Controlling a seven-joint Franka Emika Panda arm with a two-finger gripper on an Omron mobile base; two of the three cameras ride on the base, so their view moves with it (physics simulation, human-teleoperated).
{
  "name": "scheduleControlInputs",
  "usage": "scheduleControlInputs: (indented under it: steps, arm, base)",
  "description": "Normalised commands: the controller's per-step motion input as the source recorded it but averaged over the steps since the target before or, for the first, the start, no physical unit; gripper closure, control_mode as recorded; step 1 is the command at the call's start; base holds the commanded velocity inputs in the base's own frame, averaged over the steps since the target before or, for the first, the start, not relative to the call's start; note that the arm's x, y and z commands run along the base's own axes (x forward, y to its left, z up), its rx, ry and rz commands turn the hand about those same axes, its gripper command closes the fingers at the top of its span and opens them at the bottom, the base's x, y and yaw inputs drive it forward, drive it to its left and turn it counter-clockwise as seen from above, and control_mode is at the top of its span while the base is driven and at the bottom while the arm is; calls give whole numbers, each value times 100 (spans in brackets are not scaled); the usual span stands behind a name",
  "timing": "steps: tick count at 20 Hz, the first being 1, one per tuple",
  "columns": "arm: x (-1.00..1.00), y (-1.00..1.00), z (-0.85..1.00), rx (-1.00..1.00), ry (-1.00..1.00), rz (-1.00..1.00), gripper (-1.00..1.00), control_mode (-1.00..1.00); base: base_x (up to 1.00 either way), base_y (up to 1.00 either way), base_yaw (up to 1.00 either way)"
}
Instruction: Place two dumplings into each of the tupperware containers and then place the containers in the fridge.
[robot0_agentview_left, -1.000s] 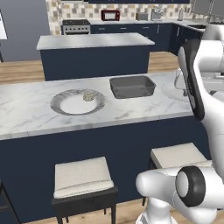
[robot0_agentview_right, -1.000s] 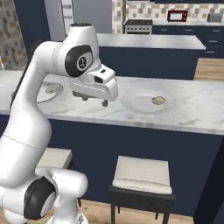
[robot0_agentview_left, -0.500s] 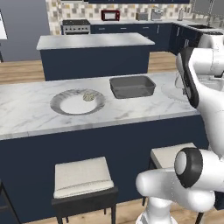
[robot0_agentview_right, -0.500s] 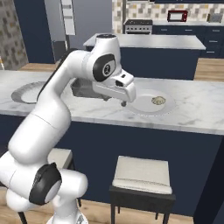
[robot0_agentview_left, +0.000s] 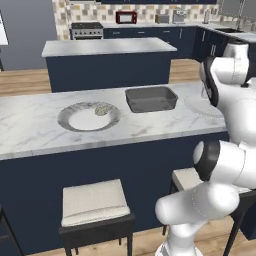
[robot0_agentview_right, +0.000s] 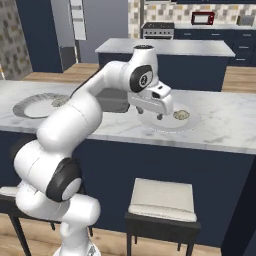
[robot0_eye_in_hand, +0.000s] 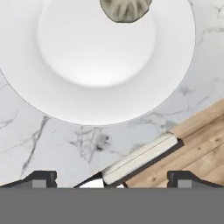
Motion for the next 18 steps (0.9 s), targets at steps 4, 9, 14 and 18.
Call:
scheduleControlInputs:
  steps: [4, 9, 14, 18]
  arm:
    - [53, -49, -44, 1, 0, 0, -100, -100]
    - [66, -14, -20, 0, 0, 0, -100, -100]
    - [28, -43, 0, 0, 1, 0, -100, -100]
    - [14, -34, -12, 0, 0, 0, -100, -100]
  base:
    - [0, 0, 0]
    - [0, 0, 0]
    - [0, 0, 0]
    - [0, 0, 0]
